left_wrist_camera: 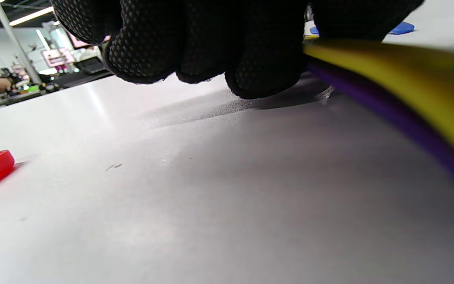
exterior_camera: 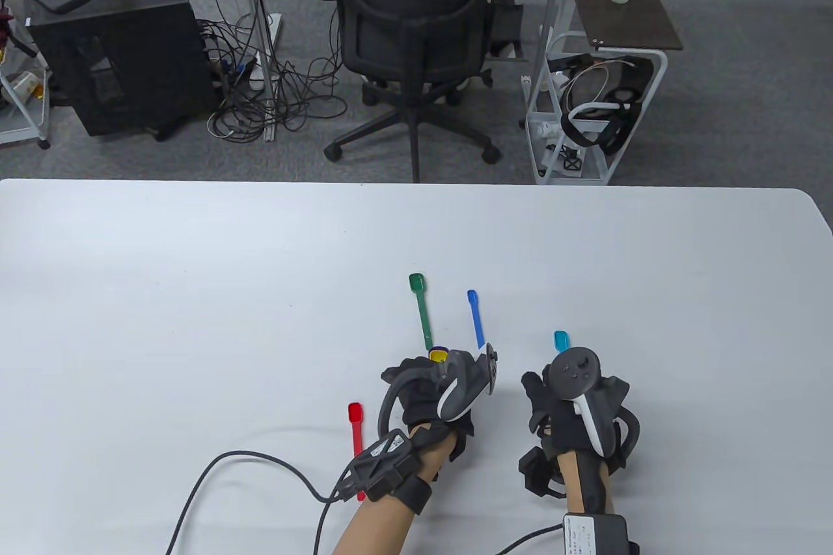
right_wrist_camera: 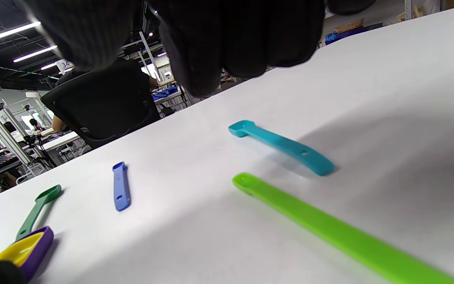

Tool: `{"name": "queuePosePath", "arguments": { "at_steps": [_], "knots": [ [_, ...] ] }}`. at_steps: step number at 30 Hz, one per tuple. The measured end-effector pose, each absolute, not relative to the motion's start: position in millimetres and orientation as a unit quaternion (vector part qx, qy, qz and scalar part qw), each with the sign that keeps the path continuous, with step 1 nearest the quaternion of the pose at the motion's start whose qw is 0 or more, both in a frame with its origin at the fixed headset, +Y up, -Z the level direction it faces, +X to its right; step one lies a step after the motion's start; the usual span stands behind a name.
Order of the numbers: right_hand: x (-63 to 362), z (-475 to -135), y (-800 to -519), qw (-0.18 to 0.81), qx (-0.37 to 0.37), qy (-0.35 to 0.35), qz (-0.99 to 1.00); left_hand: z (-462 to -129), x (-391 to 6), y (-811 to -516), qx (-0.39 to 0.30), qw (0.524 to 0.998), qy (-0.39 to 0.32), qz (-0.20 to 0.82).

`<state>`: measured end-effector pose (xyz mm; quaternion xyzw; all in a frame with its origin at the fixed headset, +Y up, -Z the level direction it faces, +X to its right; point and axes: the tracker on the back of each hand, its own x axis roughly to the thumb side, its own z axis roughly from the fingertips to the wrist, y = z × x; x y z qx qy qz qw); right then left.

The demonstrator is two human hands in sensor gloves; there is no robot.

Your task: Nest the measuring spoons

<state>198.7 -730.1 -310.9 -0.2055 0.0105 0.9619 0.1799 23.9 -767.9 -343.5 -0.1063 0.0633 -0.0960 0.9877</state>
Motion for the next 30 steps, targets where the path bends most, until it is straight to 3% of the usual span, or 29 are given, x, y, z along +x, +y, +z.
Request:
{"name": "queuePosePath", "arguments": {
  "at_steps": [6, 15, 21, 30],
  "knots": [
    [198, -311, -731, 0.177, -0.206, 0.013, 0.962, -345, 16, -759, -0.122, 0.986, 0.075, -0.08],
    [198, -311, -732, 0.174, -0.21, 0.019, 0.962, -387, -35, -709, -0.039, 0.99, 0.137, 0.022],
    [198, -312, -733, 0.174, -0.213, 0.027, 0.961, -415, -51, -730, -0.088, 0.973, 0.189, 0.094],
    [194, -313, -732, 0.168, -0.203, 0.028, 0.964, -438, -46, -755, -0.141, 0.965, 0.206, 0.085]
  ]
}}
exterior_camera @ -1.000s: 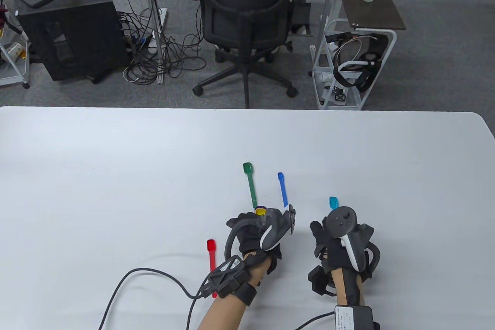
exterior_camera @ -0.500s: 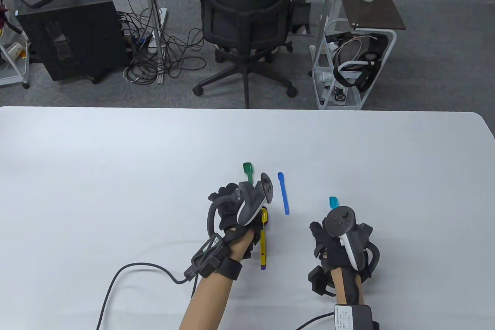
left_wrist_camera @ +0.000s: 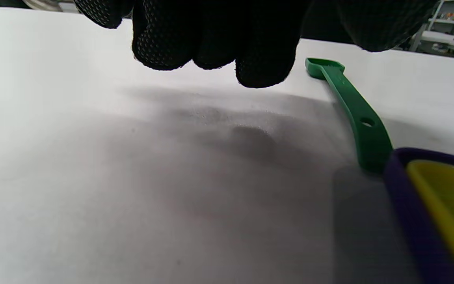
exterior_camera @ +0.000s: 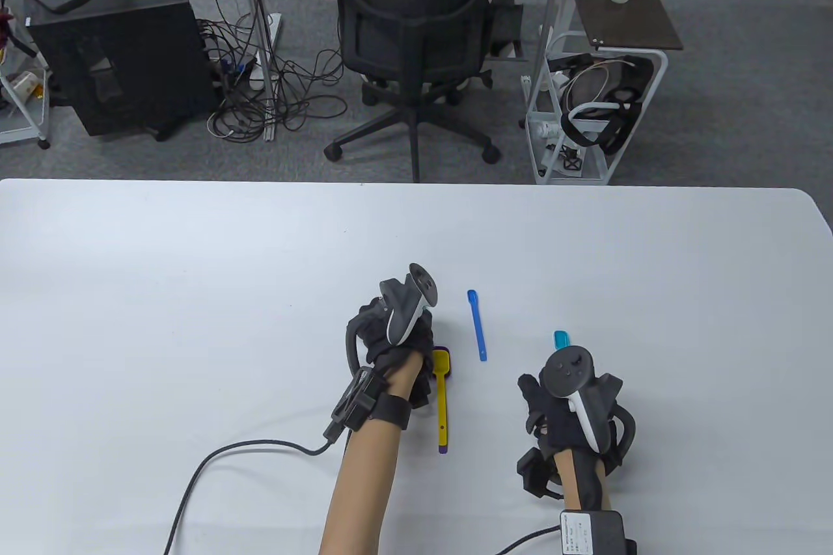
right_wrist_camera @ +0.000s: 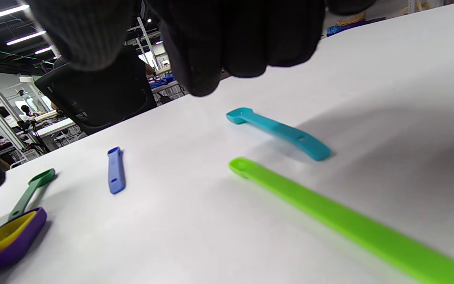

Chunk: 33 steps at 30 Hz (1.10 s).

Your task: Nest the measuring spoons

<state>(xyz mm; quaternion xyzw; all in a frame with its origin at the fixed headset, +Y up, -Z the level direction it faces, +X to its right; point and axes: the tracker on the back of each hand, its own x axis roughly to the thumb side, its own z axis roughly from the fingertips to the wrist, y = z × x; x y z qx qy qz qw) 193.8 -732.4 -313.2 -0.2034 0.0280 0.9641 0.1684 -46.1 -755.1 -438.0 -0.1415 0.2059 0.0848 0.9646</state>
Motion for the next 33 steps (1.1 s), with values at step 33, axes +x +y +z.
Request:
{"name": "queuePosePath", "arguments": {
  "at_steps": [33],
  "knots": [
    [195, -313, -733, 0.168, -0.204, 0.034, 0.964, -410, -51, -730, -0.144, 0.976, 0.145, 0.072]
  ]
}}
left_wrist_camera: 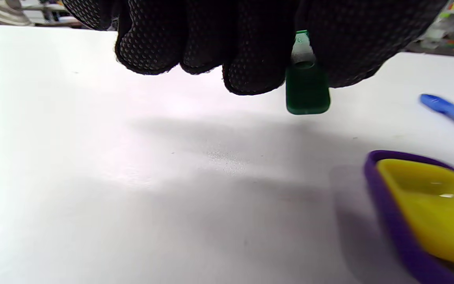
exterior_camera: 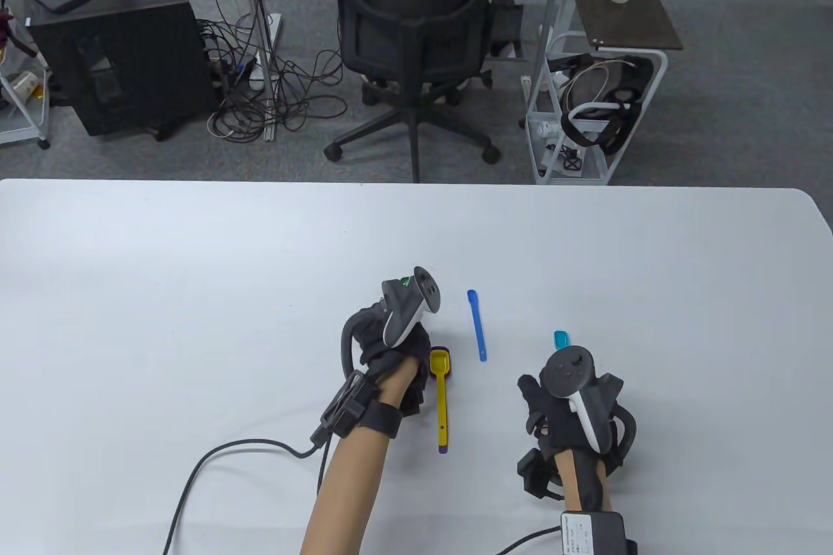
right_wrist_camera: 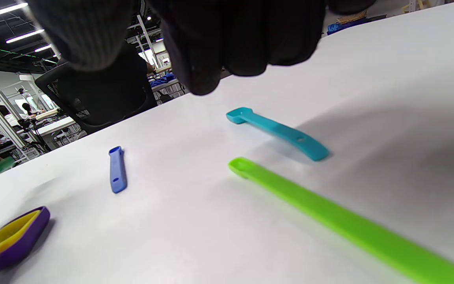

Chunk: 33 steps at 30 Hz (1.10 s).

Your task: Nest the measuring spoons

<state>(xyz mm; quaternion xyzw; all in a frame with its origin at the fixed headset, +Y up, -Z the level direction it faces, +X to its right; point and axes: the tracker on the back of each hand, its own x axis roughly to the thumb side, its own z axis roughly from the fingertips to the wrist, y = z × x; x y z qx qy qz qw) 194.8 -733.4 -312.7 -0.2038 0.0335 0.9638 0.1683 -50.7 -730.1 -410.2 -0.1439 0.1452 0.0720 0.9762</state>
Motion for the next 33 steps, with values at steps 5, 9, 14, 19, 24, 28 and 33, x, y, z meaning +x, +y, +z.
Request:
{"name": "queuePosePath", "arguments": {
  "at_steps": [5, 9, 14, 19, 24, 28, 33],
  "knots": [
    [197, -311, -734, 0.17, -0.209, 0.033, 0.963, -376, -41, -728, -0.14, 0.984, 0.094, 0.057],
    [195, -313, -736, 0.159, -0.205, 0.041, 0.965, -346, -30, -732, -0.154, 0.984, 0.062, 0.062],
    [195, -311, -736, 0.16, -0.206, 0.041, 0.965, -316, -14, -732, -0.133, 0.99, 0.051, 0.011],
    [195, -311, -736, 0.156, -0.206, 0.044, 0.965, -300, -5, -736, -0.118, 0.992, 0.049, 0.021],
    [195, -311, -736, 0.158, -0.206, 0.045, 0.965, -302, 0, -744, -0.133, 0.99, 0.045, 0.013],
    [195, -311, -736, 0.155, -0.207, 0.049, 0.965, -305, 2, -750, -0.138, 0.989, 0.047, 0.01],
    [195, -311, -736, 0.154, -0.205, 0.049, 0.965, -306, 5, -753, -0.128, 0.991, 0.046, -0.018]
  ]
}}
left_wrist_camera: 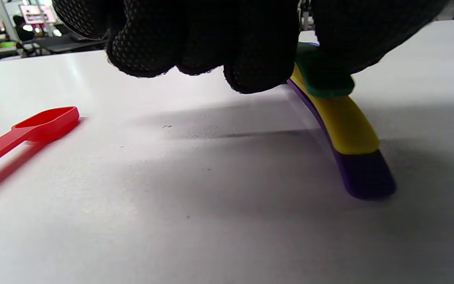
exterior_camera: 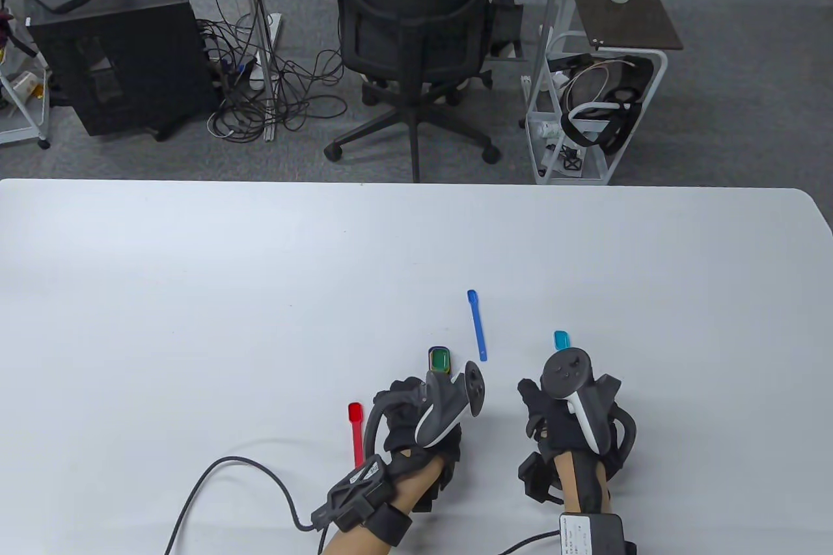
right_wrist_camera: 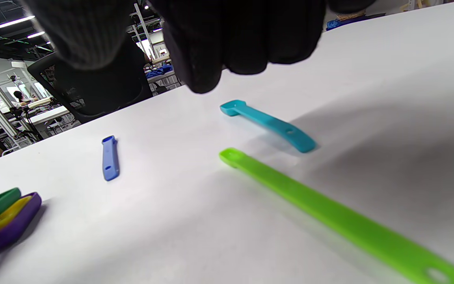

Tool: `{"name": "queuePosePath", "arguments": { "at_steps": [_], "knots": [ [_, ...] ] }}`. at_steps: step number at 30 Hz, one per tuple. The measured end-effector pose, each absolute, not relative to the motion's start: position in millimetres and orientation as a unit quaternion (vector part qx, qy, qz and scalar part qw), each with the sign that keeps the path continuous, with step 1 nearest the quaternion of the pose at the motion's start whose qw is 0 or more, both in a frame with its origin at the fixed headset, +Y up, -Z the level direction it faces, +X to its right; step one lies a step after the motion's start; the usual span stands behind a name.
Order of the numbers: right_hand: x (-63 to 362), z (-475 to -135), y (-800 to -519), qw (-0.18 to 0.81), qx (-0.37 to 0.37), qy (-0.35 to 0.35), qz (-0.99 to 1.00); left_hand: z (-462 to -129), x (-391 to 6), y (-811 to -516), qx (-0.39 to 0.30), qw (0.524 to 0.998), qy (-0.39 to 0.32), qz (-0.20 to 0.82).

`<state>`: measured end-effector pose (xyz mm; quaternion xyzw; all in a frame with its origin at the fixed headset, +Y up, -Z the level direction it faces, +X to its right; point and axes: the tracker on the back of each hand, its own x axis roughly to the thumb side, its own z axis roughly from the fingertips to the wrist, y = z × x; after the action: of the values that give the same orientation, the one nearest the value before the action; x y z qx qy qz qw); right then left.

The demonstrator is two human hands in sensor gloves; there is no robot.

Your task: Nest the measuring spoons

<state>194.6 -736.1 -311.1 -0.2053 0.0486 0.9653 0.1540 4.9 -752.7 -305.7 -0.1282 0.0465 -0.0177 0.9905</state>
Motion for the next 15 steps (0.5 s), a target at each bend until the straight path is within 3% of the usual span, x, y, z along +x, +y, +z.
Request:
{"name": "queuePosePath", "arguments": {
  "at_steps": [15],
  "knots": [
    [194.3, -311.1, -736.6, 0.157, -0.203, 0.051, 0.965, -309.0, 8.2, -760.8, -0.15, 0.987, 0.047, -0.015]
  ]
}}
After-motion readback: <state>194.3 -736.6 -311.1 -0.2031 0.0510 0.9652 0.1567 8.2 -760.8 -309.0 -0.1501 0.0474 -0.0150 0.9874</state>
